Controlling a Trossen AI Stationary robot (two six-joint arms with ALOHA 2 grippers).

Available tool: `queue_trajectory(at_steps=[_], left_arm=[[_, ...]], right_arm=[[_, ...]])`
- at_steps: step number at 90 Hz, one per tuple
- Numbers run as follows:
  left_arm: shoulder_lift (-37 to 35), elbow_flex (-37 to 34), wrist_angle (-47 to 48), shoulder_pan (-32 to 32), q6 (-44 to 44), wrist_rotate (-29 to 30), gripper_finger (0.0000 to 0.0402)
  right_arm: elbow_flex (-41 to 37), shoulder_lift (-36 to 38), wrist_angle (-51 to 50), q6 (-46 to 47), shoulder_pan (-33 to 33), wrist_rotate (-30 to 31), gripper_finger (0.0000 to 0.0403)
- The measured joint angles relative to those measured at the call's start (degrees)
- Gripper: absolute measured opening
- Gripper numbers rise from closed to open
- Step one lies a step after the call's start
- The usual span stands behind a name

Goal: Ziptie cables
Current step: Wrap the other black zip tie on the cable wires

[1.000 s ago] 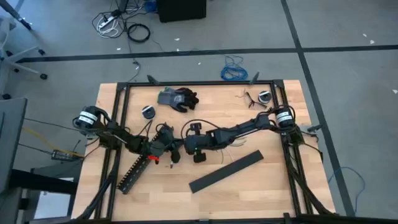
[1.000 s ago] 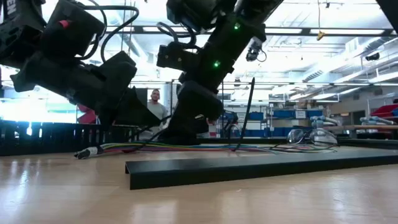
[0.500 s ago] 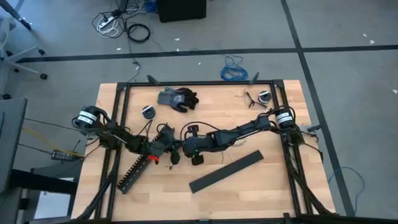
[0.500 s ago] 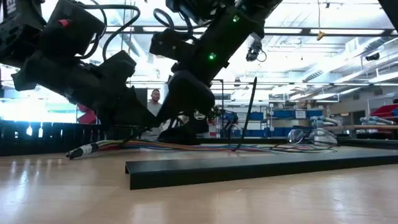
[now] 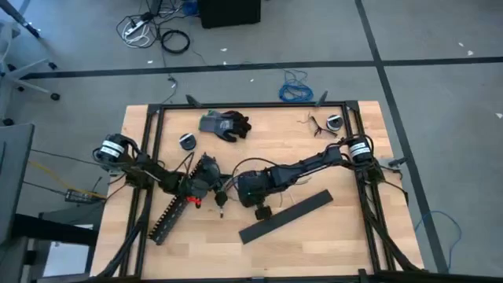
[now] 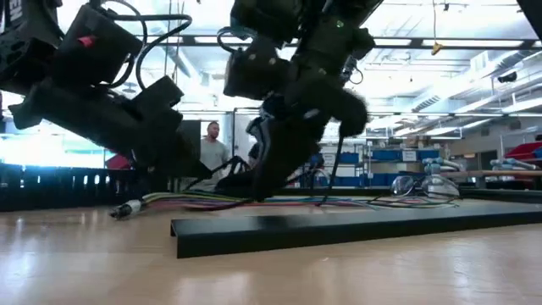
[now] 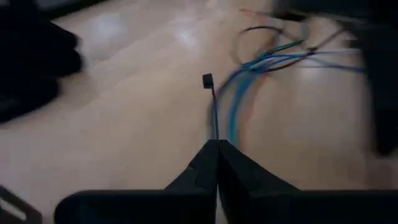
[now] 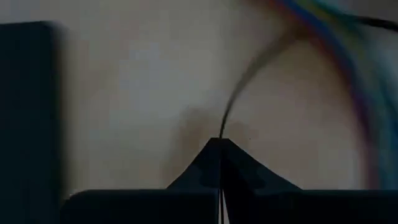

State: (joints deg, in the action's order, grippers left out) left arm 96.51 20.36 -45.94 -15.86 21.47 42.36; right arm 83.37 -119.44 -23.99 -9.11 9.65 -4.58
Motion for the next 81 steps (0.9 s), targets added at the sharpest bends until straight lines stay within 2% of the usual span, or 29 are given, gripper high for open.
queue_trajectory(at_steps=[15,28,39,47,54,69,81], left_arm=[[0.0,0.0,-1.1,0.0,-2.5,4.5,0.0],[0.0,0.0,-1.5,0.0,-3.1,5.2,0.0],[-0.1,0.1,-1.7,0.0,-3.6,5.6,0.0],[-0.1,0.1,-1.8,0.0,-4.1,5.6,0.0],[-0.1,0.1,-1.8,0.0,-4.2,5.8,0.0],[-0.1,0.1,-1.8,0.0,-4.6,5.9,0.0],[-0.2,0.2,-1.9,0.0,-4.0,8.2,0.0]], right_arm=[[0.0,0.0,-0.1,-0.1,0.0,0.7,0.0003],[0.0,0.0,2.1,-1.5,-0.1,0.7,0.0023],[0.0,0.0,3.6,1.5,-0.3,-1.3,0.0054],[0.0,0.0,3.5,1.9,-0.5,-5.7,0.0087],[0.0,0.0,3.8,0.7,-0.3,-6.0,0.0121],[2.2,0.0,2.7,-6.5,1.6,-0.8,0.0185],[5.9,0.0,0.4,-14.4,3.8,9.9,0.0204]])
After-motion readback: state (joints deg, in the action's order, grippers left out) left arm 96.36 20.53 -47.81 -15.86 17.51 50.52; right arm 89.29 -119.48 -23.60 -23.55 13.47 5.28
